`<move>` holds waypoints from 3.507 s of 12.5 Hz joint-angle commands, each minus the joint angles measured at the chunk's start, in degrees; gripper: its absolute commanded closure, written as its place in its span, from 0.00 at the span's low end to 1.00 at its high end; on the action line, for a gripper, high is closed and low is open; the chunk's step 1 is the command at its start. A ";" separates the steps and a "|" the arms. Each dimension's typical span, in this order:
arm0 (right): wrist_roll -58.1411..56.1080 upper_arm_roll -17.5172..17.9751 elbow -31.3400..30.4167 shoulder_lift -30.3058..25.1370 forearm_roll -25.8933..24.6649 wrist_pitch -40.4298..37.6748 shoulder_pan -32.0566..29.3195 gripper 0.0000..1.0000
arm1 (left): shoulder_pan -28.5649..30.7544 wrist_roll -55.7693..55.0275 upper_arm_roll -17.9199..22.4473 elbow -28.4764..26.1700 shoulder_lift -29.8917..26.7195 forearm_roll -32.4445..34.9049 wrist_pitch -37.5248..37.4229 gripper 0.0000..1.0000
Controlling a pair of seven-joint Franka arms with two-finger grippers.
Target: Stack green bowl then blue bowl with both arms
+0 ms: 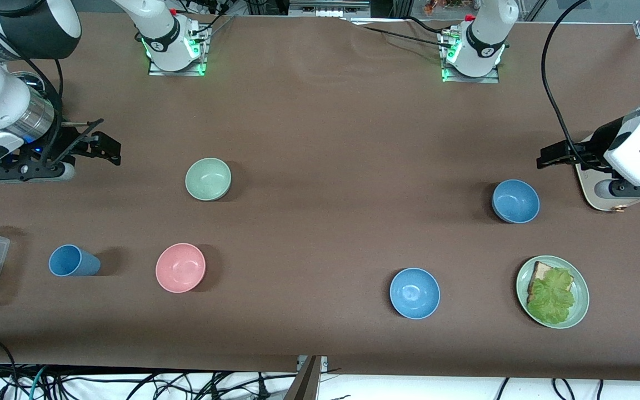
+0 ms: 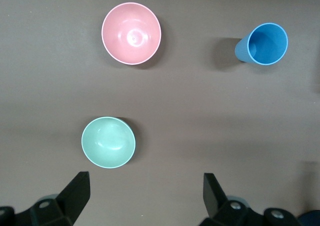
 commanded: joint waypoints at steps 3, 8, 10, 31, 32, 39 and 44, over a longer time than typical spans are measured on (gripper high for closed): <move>-0.47 0.89 0.49 -0.45 -0.61 -0.88 -0.67 0.00 | -0.26 -0.52 0.01 0.16 -0.22 0.62 -0.54 0.00; -0.21 0.89 0.58 -0.54 -0.79 -2.80 -0.67 0.00 | 0.00 -0.43 0.01 0.16 -0.22 0.62 -0.54 0.00; -0.21 0.80 0.15 -0.71 -0.70 -3.07 -0.76 0.00 | -0.17 -0.43 0.01 0.16 -0.22 0.62 -0.54 0.00; -0.04 0.97 -7.40 -4.04 0.09 3.77 -0.76 0.00 | -0.17 -0.34 0.01 0.16 -0.22 0.53 -0.54 0.00; -0.04 1.06 -8.72 -4.83 0.09 4.82 -0.67 0.00 | -0.17 -0.43 0.01 0.16 -0.22 0.53 -0.54 0.00; 0.05 0.98 -11.02 -5.02 2.63 5.19 -0.76 0.00 | -0.17 -0.43 0.01 0.16 -0.22 0.53 -0.54 0.00; 0.31 0.89 -12.76 -5.63 2.82 5.36 -0.76 0.00 | -0.17 -0.43 0.01 0.16 -0.13 0.53 -0.54 0.00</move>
